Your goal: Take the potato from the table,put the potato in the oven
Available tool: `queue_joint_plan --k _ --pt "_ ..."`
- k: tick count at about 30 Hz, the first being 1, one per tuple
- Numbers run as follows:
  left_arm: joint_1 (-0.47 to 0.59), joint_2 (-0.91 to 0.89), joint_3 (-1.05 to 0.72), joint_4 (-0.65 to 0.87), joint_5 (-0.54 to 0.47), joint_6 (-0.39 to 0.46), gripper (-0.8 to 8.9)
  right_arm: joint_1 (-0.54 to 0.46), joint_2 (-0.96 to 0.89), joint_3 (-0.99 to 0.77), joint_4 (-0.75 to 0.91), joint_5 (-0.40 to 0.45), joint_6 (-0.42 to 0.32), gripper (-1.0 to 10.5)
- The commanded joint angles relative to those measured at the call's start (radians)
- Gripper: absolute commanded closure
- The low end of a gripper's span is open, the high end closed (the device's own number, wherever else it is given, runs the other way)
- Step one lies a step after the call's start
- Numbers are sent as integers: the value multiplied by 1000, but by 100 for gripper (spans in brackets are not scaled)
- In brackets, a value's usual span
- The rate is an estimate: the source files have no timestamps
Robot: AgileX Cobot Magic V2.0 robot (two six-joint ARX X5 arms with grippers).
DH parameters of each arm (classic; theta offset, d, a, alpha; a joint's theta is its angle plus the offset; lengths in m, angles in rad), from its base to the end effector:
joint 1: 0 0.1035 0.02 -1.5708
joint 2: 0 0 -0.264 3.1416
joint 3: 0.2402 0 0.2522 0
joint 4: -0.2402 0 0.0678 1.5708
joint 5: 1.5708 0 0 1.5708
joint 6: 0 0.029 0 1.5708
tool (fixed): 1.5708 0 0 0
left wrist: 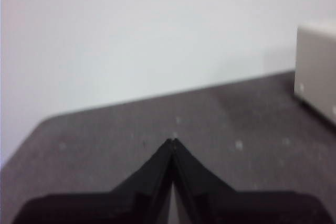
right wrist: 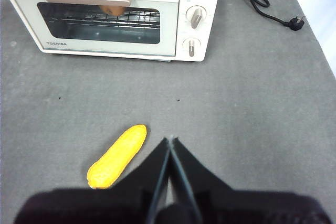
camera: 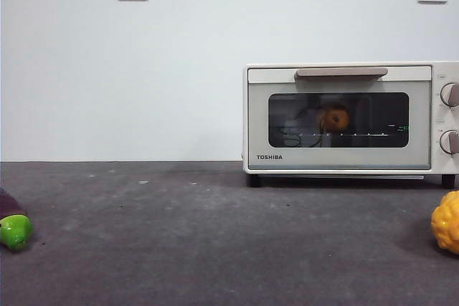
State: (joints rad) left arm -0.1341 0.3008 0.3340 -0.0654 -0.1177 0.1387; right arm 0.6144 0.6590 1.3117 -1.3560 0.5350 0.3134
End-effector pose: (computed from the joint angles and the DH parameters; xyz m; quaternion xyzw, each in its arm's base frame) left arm 0.1067 -0.0110 0.2467 0.0713 0.0154 -0.0093 0.9973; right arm 0.0414 0.0111 0.4016 -0.0385 0.2914 -0.0083 0.9558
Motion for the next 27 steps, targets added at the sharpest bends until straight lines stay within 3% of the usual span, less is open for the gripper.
queue_joint_plan --k 1,6,22,27 --pt "21 -40 -60 10 56 17 817 1 0 0 -21 5 -6 945" --pt "72 -118 -141 8 152 -10 817 1 0 0 -21 5 -6 945" --pt "121 -297 -326 -87 148 -79 817 1 0 0 -21 4 -6 945" --pt "140 -297 -327 -111 135 -60 817 1 0 0 -21 4 -6 945"
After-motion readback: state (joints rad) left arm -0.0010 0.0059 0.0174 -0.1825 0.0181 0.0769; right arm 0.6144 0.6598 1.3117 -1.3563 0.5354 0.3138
